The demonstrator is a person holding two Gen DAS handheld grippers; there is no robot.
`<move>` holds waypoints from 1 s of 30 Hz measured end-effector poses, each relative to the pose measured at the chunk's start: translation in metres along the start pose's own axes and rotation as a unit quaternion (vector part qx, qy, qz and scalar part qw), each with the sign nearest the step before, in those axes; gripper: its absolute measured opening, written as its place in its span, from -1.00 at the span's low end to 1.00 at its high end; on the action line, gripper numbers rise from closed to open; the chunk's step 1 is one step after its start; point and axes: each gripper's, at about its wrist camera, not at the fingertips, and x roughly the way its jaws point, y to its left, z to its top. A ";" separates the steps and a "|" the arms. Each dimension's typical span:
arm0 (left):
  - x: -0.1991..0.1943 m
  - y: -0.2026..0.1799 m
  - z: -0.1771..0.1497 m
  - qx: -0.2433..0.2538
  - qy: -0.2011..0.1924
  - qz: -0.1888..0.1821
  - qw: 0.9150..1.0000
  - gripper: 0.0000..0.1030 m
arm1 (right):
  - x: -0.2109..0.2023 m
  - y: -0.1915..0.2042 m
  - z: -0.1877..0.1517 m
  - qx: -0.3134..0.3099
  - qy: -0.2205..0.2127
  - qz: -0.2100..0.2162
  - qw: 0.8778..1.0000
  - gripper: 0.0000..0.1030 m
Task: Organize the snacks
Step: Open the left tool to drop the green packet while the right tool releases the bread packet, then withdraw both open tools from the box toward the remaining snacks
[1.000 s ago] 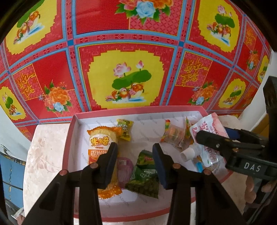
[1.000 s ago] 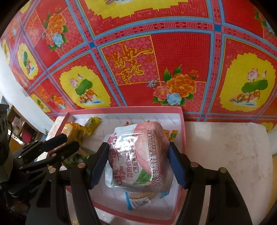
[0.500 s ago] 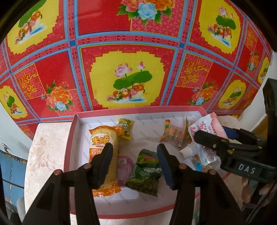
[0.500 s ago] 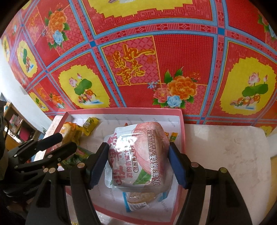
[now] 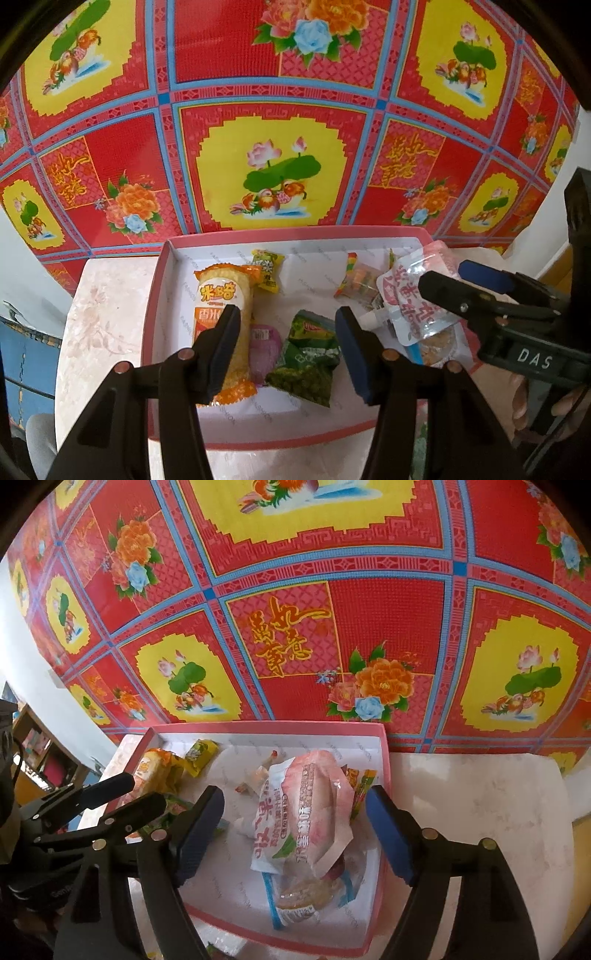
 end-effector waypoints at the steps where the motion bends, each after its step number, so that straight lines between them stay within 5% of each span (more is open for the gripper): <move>1: -0.003 0.000 -0.001 0.000 0.000 0.000 1.000 0.10 | -0.002 0.001 -0.001 0.000 0.000 0.000 1.000 0.57; 30: -0.055 -0.004 -0.051 -0.030 0.013 -0.018 0.999 0.10 | -0.063 0.029 -0.060 0.010 0.027 -0.022 0.999 0.57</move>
